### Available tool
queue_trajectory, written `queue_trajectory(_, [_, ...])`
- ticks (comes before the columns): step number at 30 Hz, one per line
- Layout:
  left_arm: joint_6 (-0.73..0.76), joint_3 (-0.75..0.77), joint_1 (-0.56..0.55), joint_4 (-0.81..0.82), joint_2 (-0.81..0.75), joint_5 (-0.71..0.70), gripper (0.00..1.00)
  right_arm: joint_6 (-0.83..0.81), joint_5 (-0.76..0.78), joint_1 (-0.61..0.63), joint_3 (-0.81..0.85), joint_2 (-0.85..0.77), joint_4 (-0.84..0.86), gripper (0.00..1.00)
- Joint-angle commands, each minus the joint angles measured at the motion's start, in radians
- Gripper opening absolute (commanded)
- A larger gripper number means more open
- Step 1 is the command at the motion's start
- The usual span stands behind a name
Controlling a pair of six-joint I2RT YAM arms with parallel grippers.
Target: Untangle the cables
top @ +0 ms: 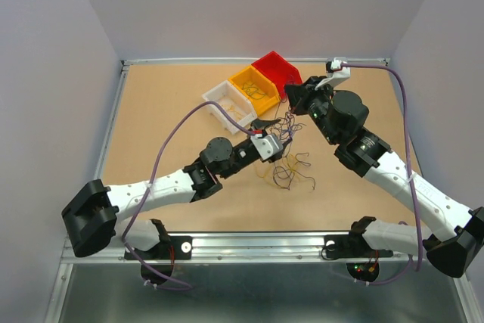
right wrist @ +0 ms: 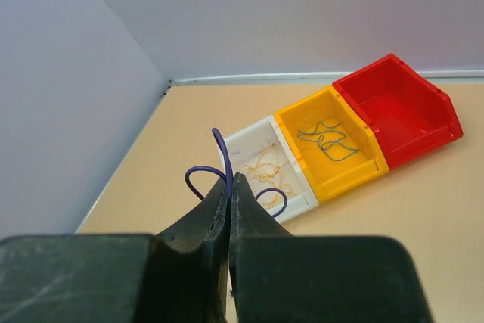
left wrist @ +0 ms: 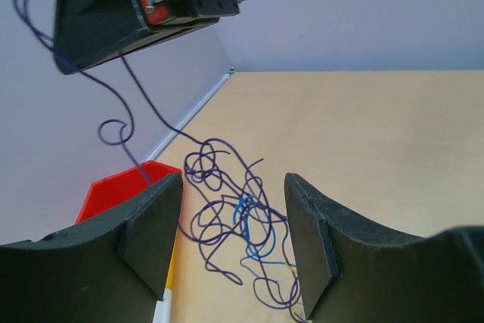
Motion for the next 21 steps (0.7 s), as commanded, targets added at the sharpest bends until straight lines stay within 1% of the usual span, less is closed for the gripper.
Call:
queue_trajectory(1, [0.014, 0.060, -0.006, 0.002, 0.037, 0.059, 0.68, -0.004, 0.028, 0.005, 0.039, -0.018, 0.079, 0.00])
queue_trajectory(4, [0.028, 0.075, -0.006, -0.016, 0.069, 0.085, 0.68, -0.007, 0.031, 0.005, 0.042, -0.013, 0.081, 0.00])
queue_trajectory(10, [0.036, 0.141, -0.008, -0.073, 0.170, 0.068, 0.65, -0.004, 0.023, 0.005, 0.048, -0.007, 0.084, 0.01])
queue_trajectory(12, [0.037, 0.159, -0.008, -0.089, 0.192, 0.073, 0.59, -0.004, 0.025, 0.005, 0.049, -0.005, 0.084, 0.01])
queue_trajectory(13, [0.036, 0.170, -0.008, -0.101, 0.215, 0.064, 0.55, -0.002, 0.028, 0.005, 0.049, -0.002, 0.086, 0.00])
queue_trajectory(14, [0.030, 0.196, -0.006, -0.115, 0.227, 0.041, 0.48, -0.001, 0.029, 0.005, 0.049, -0.004, 0.086, 0.01])
queue_trajectory(16, [0.027, 0.204, 0.003, -0.138, 0.249, 0.029, 0.17, -0.005, 0.045, 0.005, 0.057, -0.005, 0.087, 0.00])
queue_trajectory(17, [0.025, 0.196, 0.006, -0.136, 0.247, 0.028, 0.17, -0.011, 0.054, 0.005, 0.063, -0.007, 0.087, 0.01])
queue_trajectory(18, [0.036, 0.186, 0.007, -0.129, 0.244, 0.041, 0.03, -0.017, 0.066, 0.005, 0.069, -0.008, 0.087, 0.01])
queue_trajectory(19, [0.042, 0.170, 0.007, -0.124, 0.235, 0.050, 0.00, -0.024, 0.077, 0.005, 0.078, -0.010, 0.087, 0.01])
queue_trajectory(21, [0.057, 0.117, 0.007, -0.118, 0.223, 0.126, 0.00, -0.057, 0.118, 0.005, 0.123, -0.015, 0.086, 0.01])
